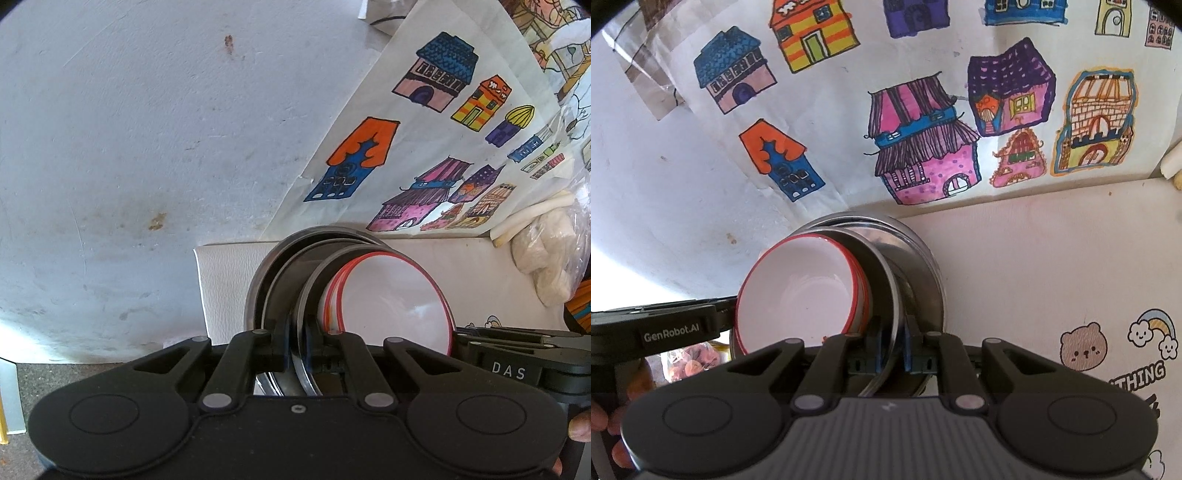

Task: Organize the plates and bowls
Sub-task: 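Lower the bowl stack onto the plate stack with both tools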

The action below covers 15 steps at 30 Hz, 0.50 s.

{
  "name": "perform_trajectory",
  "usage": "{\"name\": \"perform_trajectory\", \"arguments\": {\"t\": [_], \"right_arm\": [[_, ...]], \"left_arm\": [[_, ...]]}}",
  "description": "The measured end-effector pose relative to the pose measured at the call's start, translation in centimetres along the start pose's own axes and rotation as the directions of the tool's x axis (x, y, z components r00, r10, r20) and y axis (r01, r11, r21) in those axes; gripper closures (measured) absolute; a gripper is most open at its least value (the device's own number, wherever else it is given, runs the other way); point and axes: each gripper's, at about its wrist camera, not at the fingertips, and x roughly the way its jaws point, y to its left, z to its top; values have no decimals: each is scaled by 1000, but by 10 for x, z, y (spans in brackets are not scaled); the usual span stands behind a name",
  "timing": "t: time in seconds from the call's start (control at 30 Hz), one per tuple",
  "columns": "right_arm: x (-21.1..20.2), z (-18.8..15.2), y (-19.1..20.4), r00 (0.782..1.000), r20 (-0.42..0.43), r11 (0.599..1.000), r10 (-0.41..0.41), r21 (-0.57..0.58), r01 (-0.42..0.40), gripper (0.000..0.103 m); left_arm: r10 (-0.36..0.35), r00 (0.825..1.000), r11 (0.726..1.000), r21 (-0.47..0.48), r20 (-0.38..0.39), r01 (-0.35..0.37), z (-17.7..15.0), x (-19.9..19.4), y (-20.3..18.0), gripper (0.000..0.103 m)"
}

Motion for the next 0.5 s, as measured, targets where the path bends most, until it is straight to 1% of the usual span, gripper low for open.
{"name": "perform_trajectory", "arguments": {"t": [0.17, 0.2, 0.33, 0.43, 0.5], "right_arm": [[-2, -6, 9, 997, 62, 997, -44, -64, 48, 88], [-3, -8, 10, 996, 72, 996, -51, -73, 56, 88], [-4, -10, 12, 992, 103, 994, -66, -84, 75, 85], [-8, -14, 11, 989, 131, 993, -73, -79, 84, 81], [-12, -17, 10, 985, 153, 994, -76, -70, 87, 74]], "left_arm": [[26, 998, 999, 33, 51, -27, -5, -2, -4, 94], [26, 998, 999, 33, 56, -28, -5, -2, -4, 92], [30, 996, 999, 38, 80, -33, -8, -5, -2, 89], [34, 995, 998, 42, 93, -38, -10, -9, -2, 87], [31, 995, 999, 40, 97, -35, -11, -11, -1, 86]]}}
